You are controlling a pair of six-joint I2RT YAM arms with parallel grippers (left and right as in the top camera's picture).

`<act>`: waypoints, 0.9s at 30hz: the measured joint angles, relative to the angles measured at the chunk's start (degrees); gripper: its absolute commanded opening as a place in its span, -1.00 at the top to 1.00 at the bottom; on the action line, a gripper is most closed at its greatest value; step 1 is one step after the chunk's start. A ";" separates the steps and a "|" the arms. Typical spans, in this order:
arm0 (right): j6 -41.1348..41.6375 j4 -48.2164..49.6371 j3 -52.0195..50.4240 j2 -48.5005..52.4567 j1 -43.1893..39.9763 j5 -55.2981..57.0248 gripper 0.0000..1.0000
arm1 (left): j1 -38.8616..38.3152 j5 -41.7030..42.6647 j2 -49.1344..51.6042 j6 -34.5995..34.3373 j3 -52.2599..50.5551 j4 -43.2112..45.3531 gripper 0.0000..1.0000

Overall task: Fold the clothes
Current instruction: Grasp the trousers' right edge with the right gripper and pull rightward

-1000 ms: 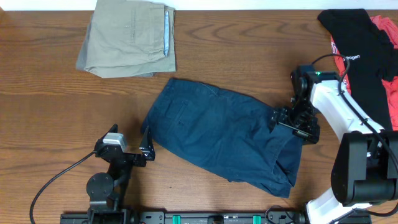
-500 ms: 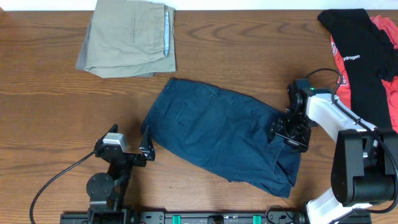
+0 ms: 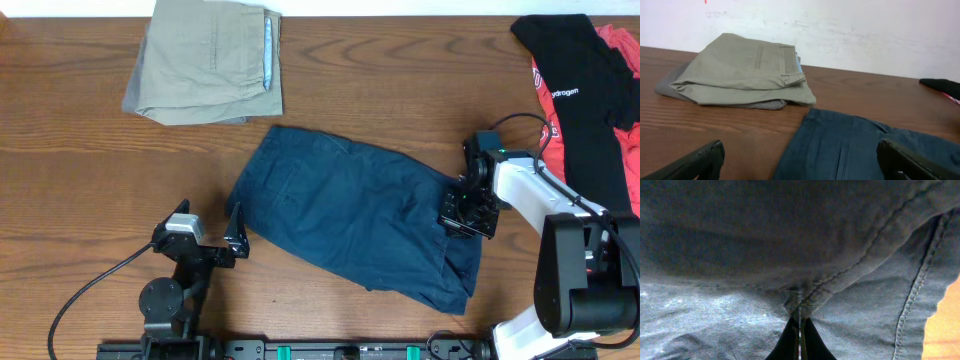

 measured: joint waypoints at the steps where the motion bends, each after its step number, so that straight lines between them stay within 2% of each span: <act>1: 0.00 0.28 0.00 -0.04 0.00 -0.07 0.98 | 0.00 0.00 0.00 -0.02 0.00 0.00 -0.95; 13: -0.04 3.56 2.84 0.59 0.00 1.51 0.98 | 0.00 0.00 0.00 -0.02 0.00 0.00 -0.96; 27: -1.75 3.26 18.84 0.74 -2.12 5.18 0.98 | 0.00 0.00 0.00 -0.02 0.00 0.00 -0.96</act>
